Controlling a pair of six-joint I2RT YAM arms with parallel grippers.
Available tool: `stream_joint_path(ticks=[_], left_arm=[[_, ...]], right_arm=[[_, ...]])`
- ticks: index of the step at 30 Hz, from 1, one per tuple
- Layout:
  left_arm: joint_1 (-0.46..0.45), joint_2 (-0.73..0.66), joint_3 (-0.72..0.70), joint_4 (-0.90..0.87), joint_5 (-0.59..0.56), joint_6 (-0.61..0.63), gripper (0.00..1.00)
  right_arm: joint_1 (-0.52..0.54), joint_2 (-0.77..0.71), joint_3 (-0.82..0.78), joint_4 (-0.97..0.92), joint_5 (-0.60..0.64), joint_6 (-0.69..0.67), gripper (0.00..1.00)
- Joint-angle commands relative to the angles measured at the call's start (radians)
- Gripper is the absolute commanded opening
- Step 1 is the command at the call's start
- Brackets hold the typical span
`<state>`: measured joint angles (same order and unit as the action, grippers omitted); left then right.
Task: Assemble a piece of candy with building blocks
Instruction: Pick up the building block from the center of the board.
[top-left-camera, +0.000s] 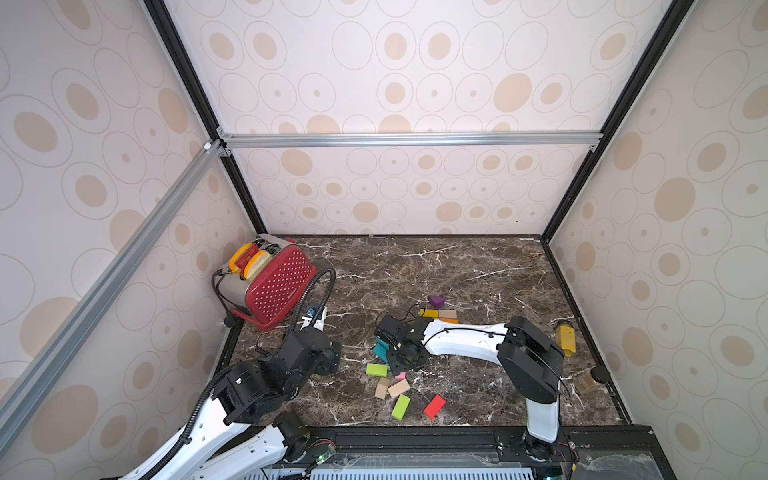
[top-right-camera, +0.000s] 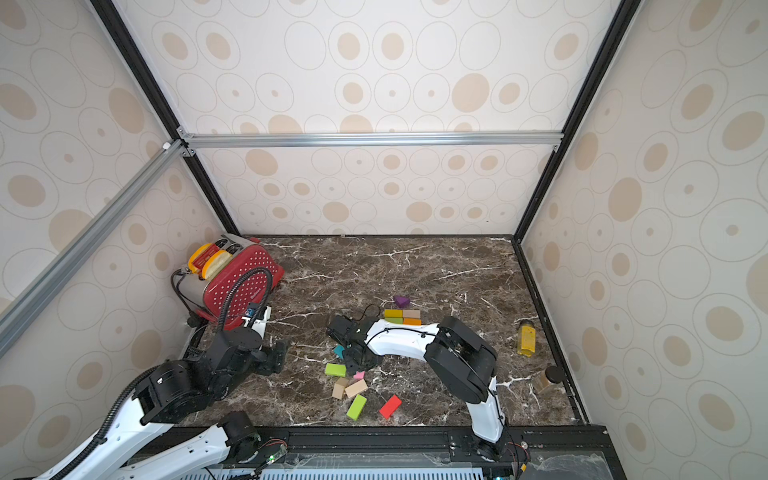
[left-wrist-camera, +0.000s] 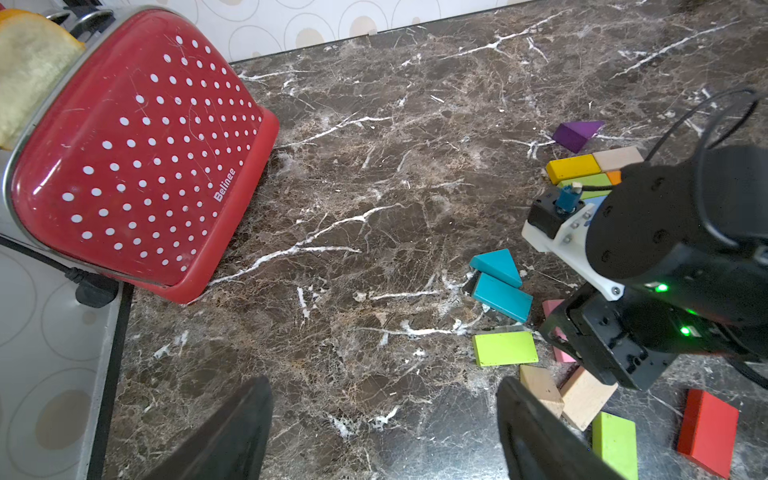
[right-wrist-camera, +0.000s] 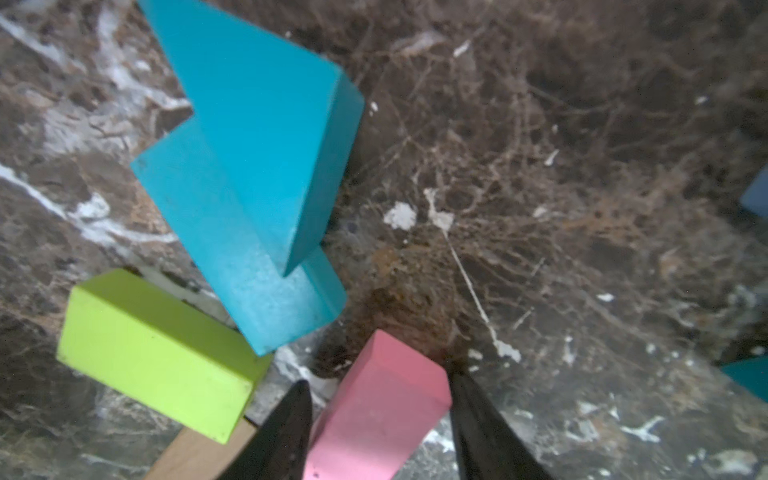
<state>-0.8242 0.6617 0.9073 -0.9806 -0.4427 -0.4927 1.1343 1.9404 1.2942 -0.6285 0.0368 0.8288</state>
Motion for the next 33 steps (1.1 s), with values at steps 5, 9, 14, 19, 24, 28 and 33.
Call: stream_joint_path(ticks=[5, 9, 14, 19, 24, 28, 33], left_arm=[[0.008, 0.003, 0.012, 0.011, 0.004, 0.013, 0.85], [0.008, 0.004, 0.012, 0.011, 0.003, 0.011, 0.85], [0.008, 0.009, 0.013, 0.007, -0.003, 0.009, 0.85], [0.008, 0.002, 0.015, 0.002, -0.015, 0.004, 0.85], [0.008, -0.012, 0.013, 0.005, -0.019, 0.003, 0.85], [0.008, -0.006, 0.013, 0.008, -0.017, 0.004, 0.85], [0.008, 0.007, 0.013, 0.009, -0.013, 0.007, 0.85]], right_arm=[[0.018, 0.027, -0.051, -0.046, -0.041, 0.004, 0.40], [-0.012, 0.019, -0.012, -0.062, 0.018, -0.100, 0.30], [-0.111, 0.040, 0.129, -0.076, -0.003, -0.404, 0.28], [-0.192, 0.122, 0.320, -0.158, -0.032, -0.670, 0.28], [-0.226, 0.217, 0.445, -0.125, -0.107, -0.931, 0.27], [-0.223, 0.337, 0.637, -0.214, -0.174, -1.079, 0.28], [-0.221, 0.497, 0.867, -0.331, -0.215, -1.201, 0.29]])
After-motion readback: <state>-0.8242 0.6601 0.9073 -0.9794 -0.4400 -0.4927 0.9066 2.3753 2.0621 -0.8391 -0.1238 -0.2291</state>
